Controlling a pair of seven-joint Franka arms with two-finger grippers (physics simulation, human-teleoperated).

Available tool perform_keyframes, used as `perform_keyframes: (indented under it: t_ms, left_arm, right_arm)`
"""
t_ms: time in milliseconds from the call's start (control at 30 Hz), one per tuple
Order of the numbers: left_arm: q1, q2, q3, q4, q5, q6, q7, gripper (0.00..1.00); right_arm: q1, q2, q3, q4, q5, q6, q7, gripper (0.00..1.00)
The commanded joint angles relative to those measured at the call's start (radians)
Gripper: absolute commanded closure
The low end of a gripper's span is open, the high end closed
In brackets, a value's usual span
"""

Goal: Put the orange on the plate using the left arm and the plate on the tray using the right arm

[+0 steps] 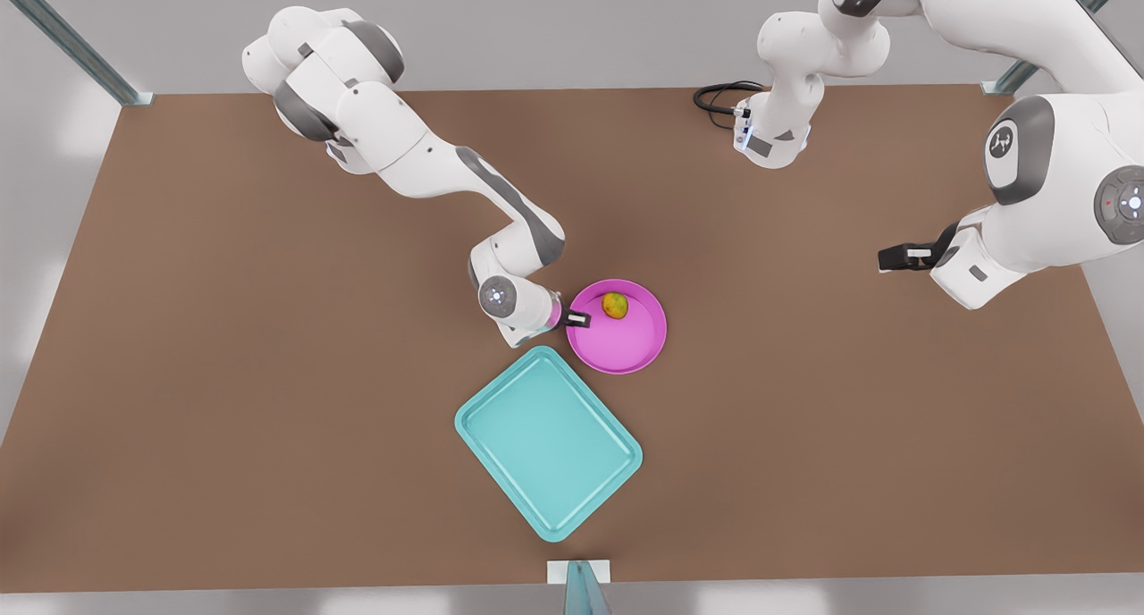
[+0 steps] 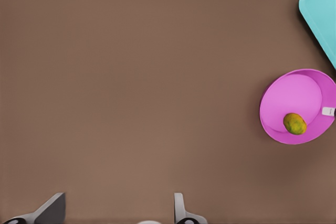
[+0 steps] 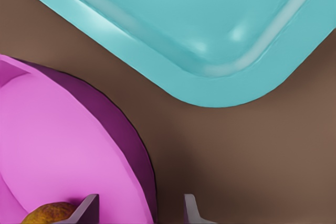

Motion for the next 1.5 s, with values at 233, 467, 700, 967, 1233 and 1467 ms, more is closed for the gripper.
perform_keyframes:
  t_ms: [233, 467, 700, 967, 1233, 1467]
  left_arm:
    - [0.0, -0.001, 0.0, 0.001, 0.0, -0.013, 0.026, 0.0]
    - [0.0, -0.002, 0.0, 0.001, 0.0, -0.02, 0.024, 0.0]
    - [0.0, -0.002, 0.0, 0.001, 0.0, -0.023, 0.024, 0.0]
    - [0.0, -0.002, 0.0, -0.001, 0.0, -0.025, 0.024, 0.0]
    - [0.0, -0.002, 0.0, -0.001, 0.0, -0.026, 0.024, 0.0]
    - [0.0, -0.002, 0.0, -0.001, 0.0, -0.026, 0.024, 0.0]
  right_arm:
    - [0.0, 0.02, 0.0, 0.02, 0.001, -0.001, 0.059, 0.49]
    - [0.0, 0.02, 0.0, 0.031, 0.001, -0.006, 0.057, 0.79]
    - [0.0, -0.004, 0.003, 0.055, 0.001, -0.01, 0.059, 0.79]
    - [-0.018, -0.052, 0.008, 0.078, 0.001, -0.012, 0.054, 0.79]
    - [-0.135, -0.049, 0.009, 0.118, 0.001, -0.009, 0.042, 0.79]
    - [-0.244, -0.044, 0.009, 0.129, 0.001, -0.007, 0.019, 0.79]
